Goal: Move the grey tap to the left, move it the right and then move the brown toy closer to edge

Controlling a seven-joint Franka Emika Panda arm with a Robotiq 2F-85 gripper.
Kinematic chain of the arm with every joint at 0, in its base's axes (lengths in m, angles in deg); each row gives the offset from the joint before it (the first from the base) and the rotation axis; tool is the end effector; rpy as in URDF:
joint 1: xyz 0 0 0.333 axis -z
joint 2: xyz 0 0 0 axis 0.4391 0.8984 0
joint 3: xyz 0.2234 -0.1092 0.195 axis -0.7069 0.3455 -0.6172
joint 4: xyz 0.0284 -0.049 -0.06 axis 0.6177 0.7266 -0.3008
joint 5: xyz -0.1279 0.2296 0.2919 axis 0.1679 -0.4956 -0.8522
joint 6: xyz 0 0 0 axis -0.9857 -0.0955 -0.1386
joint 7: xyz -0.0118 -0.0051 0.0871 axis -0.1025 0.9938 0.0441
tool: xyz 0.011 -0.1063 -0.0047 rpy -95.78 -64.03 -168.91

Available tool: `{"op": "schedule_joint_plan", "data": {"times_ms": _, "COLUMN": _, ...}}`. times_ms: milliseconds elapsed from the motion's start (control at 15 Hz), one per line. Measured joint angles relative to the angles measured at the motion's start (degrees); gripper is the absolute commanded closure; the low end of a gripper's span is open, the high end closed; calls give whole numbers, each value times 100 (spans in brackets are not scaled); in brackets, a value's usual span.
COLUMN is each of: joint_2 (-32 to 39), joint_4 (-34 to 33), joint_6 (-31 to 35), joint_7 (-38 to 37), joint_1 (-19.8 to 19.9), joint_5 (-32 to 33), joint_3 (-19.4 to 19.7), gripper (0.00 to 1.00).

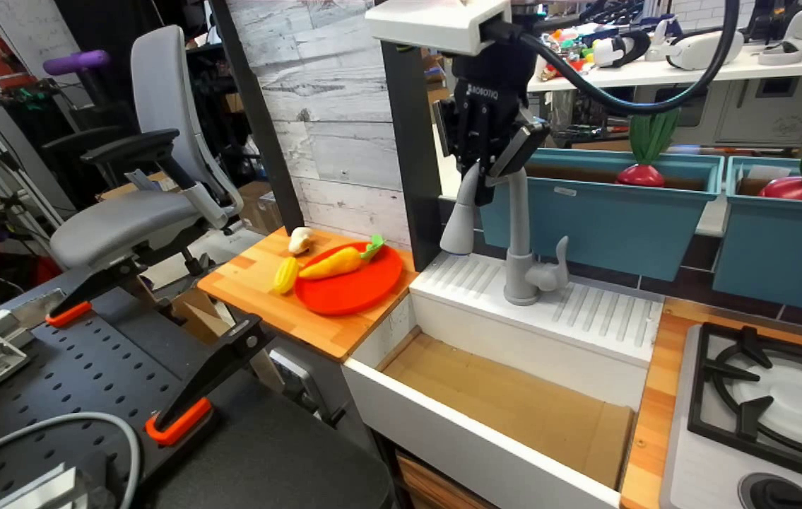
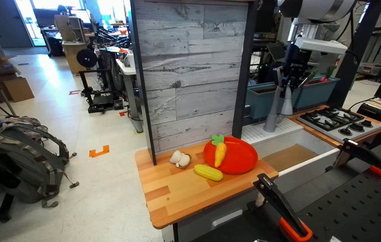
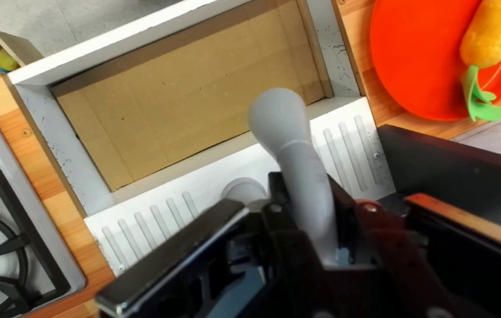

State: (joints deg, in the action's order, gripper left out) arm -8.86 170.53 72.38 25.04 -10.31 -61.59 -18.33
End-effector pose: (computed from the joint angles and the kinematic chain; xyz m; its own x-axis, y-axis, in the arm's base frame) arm 0.6336 -0.2185 0.1649 0.9373 -0.3238 -0.1286 -0.3371 -0.9362 -0.0996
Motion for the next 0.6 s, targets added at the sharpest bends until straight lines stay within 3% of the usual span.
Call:
{"op": "schedule_joint_plan", "data": {"times_ms": 533, "joint_2": 77, "joint_4": -110, "joint_6": -40, "joint_7": -51, "joint_1": 282, "joint_5": -694, "joint_3": -237, "gripper": 94}}
{"op": "schedule_joint_plan", "data": {"times_ms": 600, "joint_2": 83, "joint_4": -117, "joint_6": -40, "joint_7": -66, "joint_1": 283, "joint_5": -724, "joint_3": -239, "gripper": 53}}
